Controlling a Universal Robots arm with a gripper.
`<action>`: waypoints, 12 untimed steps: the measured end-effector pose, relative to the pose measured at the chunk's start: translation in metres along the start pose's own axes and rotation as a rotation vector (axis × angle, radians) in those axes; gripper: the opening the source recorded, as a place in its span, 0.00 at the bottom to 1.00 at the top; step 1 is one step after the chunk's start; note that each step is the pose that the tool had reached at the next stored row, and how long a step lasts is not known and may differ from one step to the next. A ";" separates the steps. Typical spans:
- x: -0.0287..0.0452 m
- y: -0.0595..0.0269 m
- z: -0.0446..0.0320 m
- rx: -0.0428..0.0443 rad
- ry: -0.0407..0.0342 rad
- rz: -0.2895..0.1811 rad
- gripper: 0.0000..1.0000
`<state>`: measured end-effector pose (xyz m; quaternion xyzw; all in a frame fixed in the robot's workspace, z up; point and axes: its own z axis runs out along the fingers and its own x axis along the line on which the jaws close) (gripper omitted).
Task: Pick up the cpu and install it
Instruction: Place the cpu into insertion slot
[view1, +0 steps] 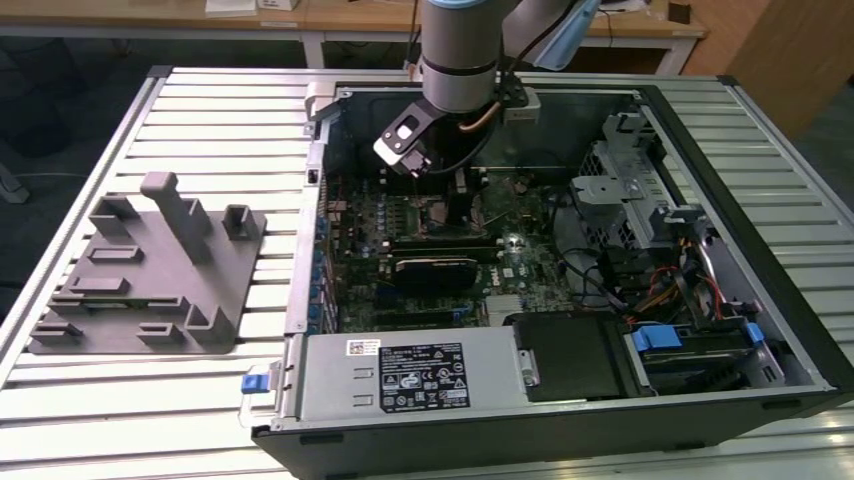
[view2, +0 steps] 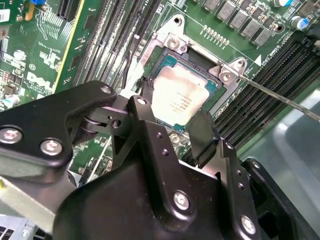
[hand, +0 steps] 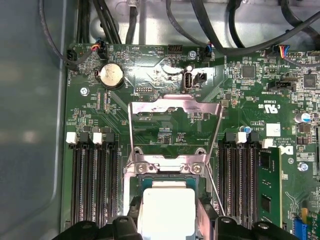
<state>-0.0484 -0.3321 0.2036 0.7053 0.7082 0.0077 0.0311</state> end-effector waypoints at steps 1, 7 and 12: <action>0.0000 0.0000 0.0000 0.0000 0.0000 0.000 0.56; 0.0000 0.0000 -0.0002 0.0001 -0.0001 0.000 0.48; 0.0000 0.0000 -0.0003 0.0001 -0.0001 0.000 0.30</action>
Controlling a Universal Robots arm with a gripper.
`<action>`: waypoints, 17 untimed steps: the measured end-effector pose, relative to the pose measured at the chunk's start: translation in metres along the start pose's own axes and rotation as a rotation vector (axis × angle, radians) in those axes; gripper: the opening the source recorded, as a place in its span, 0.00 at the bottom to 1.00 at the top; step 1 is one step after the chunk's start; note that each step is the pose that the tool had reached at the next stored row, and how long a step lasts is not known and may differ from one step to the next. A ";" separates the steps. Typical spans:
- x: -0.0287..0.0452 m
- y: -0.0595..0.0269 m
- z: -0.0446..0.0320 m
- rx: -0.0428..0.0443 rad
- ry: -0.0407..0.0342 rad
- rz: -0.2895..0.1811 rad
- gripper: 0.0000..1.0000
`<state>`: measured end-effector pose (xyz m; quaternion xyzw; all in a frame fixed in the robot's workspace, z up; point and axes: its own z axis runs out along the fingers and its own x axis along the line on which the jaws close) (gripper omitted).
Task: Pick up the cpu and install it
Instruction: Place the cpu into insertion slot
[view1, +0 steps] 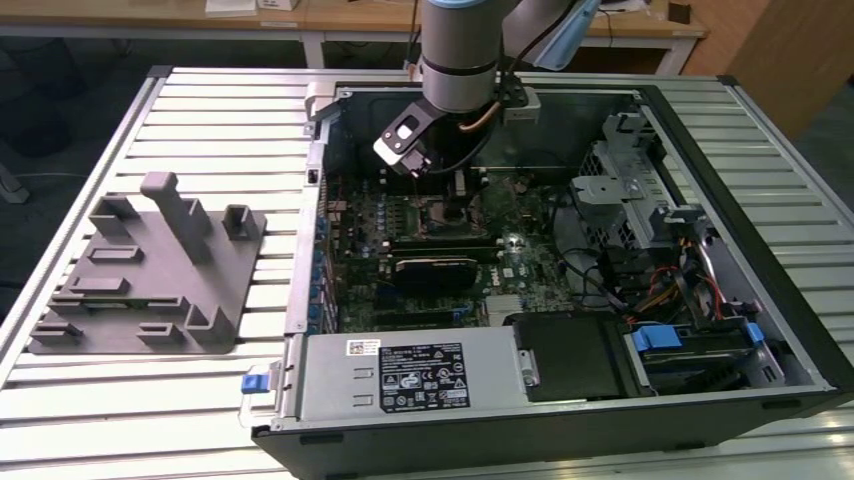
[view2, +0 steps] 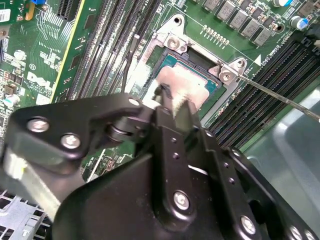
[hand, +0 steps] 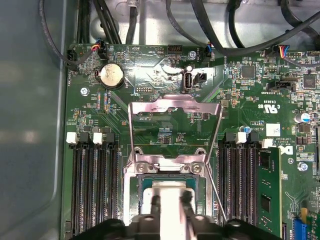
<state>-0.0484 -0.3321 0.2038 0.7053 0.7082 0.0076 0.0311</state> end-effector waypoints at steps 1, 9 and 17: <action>0.0000 0.0000 0.0000 0.0000 0.0000 0.000 0.24; 0.0000 0.0000 -0.0002 0.0000 0.0000 0.000 0.11; 0.0007 -0.0017 0.0017 0.0000 0.0002 0.000 0.11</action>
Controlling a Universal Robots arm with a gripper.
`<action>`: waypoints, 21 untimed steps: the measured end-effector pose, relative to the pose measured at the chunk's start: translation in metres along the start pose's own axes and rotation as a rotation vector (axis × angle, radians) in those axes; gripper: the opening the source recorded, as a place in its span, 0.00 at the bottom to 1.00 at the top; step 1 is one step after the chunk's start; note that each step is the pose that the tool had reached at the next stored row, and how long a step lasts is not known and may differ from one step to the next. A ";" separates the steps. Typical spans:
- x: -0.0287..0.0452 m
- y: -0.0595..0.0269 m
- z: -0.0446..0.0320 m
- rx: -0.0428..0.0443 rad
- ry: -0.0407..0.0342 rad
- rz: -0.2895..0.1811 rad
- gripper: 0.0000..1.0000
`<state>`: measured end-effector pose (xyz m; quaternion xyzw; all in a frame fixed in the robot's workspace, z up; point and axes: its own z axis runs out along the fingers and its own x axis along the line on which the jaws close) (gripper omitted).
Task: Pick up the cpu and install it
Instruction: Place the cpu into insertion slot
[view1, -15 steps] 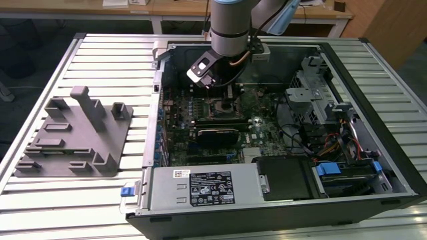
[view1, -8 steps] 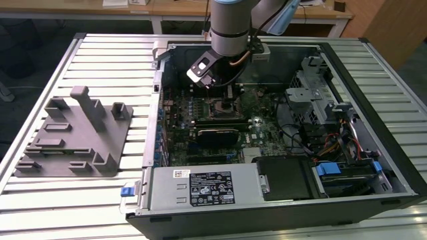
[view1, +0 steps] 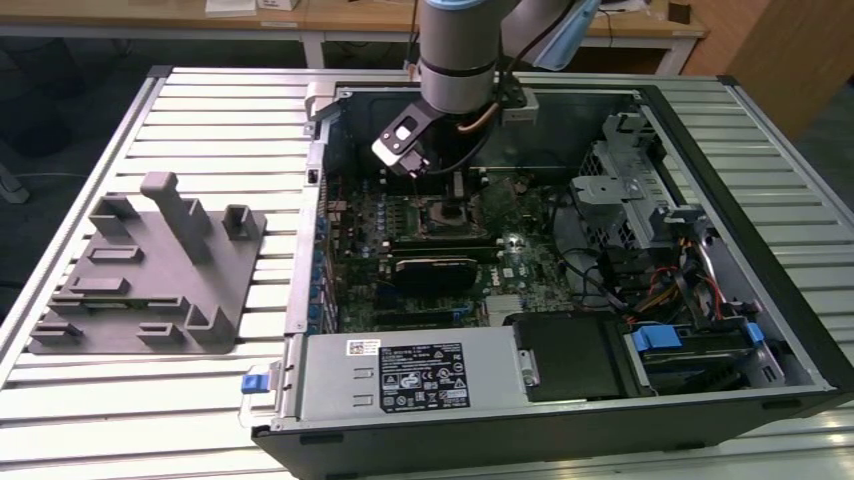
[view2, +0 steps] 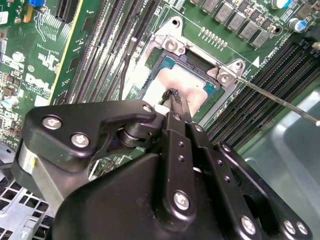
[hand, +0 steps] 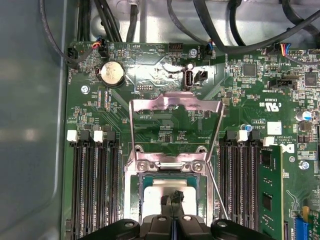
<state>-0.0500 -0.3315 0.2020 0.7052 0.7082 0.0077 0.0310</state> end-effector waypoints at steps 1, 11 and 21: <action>0.0000 -0.0001 0.0010 0.0000 0.0005 0.000 0.11; 0.0001 -0.0004 0.0049 0.0002 0.0037 0.000 0.11; -0.0001 0.0002 -0.0034 -0.0002 0.0040 0.000 0.11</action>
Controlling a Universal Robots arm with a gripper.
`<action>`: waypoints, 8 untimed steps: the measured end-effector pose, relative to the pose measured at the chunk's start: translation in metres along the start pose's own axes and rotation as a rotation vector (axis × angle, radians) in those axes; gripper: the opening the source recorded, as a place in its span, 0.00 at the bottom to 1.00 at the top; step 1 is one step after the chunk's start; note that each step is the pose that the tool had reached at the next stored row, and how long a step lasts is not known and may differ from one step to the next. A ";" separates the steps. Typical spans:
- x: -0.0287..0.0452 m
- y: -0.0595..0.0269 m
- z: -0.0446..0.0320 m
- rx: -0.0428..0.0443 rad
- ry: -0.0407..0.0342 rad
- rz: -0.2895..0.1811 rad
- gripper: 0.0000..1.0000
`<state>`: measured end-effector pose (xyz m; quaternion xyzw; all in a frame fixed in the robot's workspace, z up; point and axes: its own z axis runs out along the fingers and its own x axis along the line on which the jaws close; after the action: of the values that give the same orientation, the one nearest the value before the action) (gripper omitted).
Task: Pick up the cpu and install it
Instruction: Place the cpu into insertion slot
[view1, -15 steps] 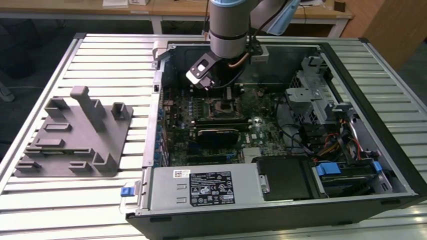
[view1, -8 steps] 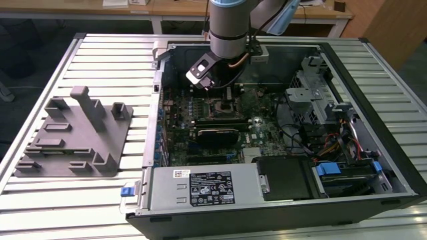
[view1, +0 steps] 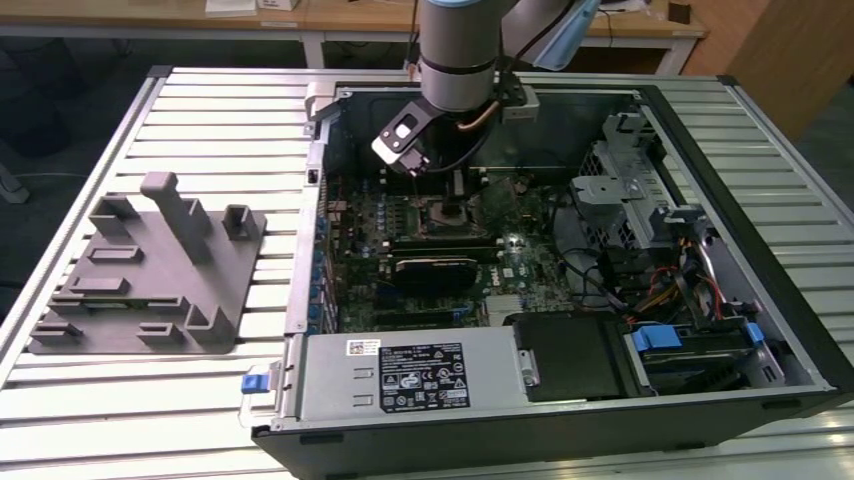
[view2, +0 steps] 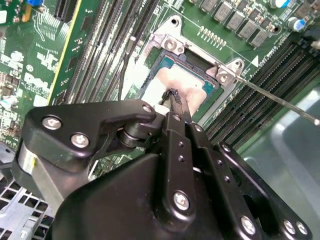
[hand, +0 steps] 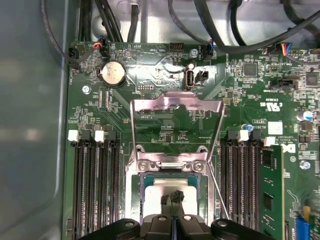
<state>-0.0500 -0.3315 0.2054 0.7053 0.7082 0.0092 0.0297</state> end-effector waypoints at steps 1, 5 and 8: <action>-0.0001 0.0001 -0.0020 0.0001 -0.0001 0.000 0.11; -0.0004 0.0006 -0.0116 0.0002 -0.0002 0.000 0.11; -0.0006 0.0011 -0.0195 0.0002 -0.0001 0.000 0.11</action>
<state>-0.0500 -0.3315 0.2249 0.7053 0.7082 0.0091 0.0297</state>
